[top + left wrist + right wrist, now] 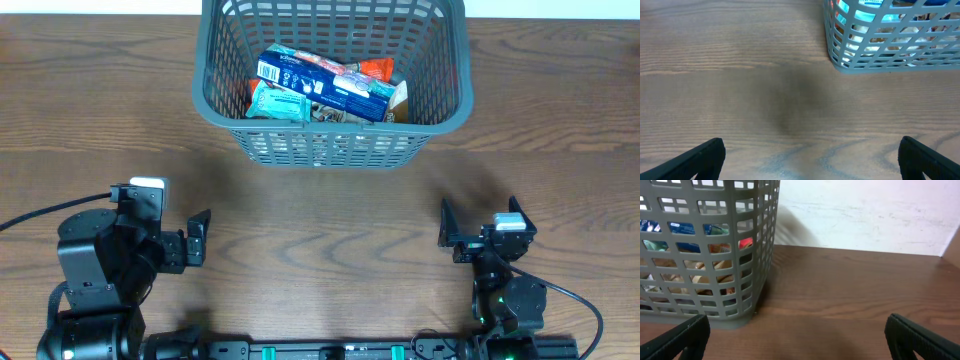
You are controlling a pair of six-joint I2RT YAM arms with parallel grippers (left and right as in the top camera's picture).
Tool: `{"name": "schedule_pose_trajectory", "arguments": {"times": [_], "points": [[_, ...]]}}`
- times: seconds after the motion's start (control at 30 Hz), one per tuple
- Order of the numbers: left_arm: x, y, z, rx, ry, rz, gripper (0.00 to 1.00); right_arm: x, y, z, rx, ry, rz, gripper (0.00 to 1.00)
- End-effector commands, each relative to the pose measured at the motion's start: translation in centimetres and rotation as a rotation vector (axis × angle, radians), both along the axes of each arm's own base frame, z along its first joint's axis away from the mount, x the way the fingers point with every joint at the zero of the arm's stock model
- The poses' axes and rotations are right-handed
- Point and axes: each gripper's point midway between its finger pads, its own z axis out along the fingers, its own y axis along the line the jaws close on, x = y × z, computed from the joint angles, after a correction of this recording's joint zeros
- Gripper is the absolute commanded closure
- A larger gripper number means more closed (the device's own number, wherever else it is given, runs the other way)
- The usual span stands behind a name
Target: Pack container
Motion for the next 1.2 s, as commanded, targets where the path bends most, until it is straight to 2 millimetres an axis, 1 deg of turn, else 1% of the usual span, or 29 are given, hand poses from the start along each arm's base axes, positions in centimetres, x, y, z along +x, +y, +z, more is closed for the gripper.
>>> {"name": "schedule_pose_trajectory", "arguments": {"times": [0.0,0.3,0.4,0.53,0.6,0.67,0.8,0.87,1.0,1.17], "points": [[0.0,0.1,-0.1,0.009,0.004,0.001,0.01,0.0,-0.3,0.0,0.016,-0.003,-0.015,0.01],[-0.2,0.0,0.1,0.010,-0.008,-0.003,0.02,0.0,-0.3,0.0,0.016,-0.003,-0.015,0.01],[-1.2,-0.6,0.3,0.031,-0.023,-0.040,0.01,0.0,-0.3,0.0,0.016,-0.003,-0.015,0.01],[-2.6,-2.5,0.6,0.026,-0.081,-0.133,0.01,0.0,-0.3,0.0,0.016,-0.003,-0.015,0.01],[-2.8,-3.1,0.5,0.023,-0.136,-0.168,0.01,0.0,-0.3,0.0,0.016,-0.003,-0.015,0.01],[-2.0,-3.6,0.8,0.023,-0.257,-0.186,0.01,0.0,-0.3,0.0,0.016,-0.003,-0.015,0.01],[0.0,-3.8,2.1,0.021,-0.519,-0.182,0.01,0.0,-0.3,0.0,0.016,-0.003,-0.015,0.01],[0.8,-3.9,2.4,0.021,-0.630,-0.178,0.01,0.0,-0.3,0.0,0.016,-0.003,-0.015,0.01],[1.8,-3.3,2.4,0.032,-0.781,-0.136,0.01,0.0,-0.3,0.0,0.016,-0.003,-0.015,0.01],[2.3,-2.0,2.7,0.052,-0.888,-0.052,0.02,0.0,-0.3,0.0,0.016,-0.003,-0.015,0.01]]}}
